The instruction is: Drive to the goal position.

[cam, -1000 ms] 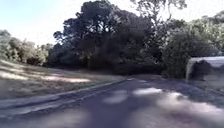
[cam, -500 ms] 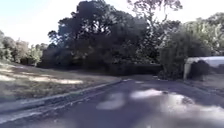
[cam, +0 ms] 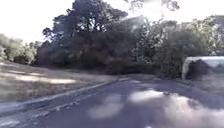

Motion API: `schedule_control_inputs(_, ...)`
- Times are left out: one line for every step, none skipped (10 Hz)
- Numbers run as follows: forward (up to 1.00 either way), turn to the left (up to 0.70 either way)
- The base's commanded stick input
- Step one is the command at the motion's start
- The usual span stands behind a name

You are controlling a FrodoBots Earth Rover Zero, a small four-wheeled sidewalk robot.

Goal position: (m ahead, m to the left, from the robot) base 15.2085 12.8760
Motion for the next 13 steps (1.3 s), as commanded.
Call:
schedule_control_inputs(0.7,-0.14)
schedule_control_inputs(0.7,-0.14)
schedule_control_inputs(0.7,-0.14)
schedule_control_inputs(0.7,-0.14)
schedule_control_inputs(0.7,-0.14)
schedule_control_inputs(0.7,-0.14)
schedule_control_inputs(0.7,-0.14)
schedule_control_inputs(0.7,-0.14)
schedule_control_inputs(0.7,-0.14)
schedule_control_inputs(0.7,-0.14)
schedule_control_inputs(0.7,-0.14)
schedule_control_inputs(0.7,-0.14)
schedule_control_inputs(0.7,-0.14)
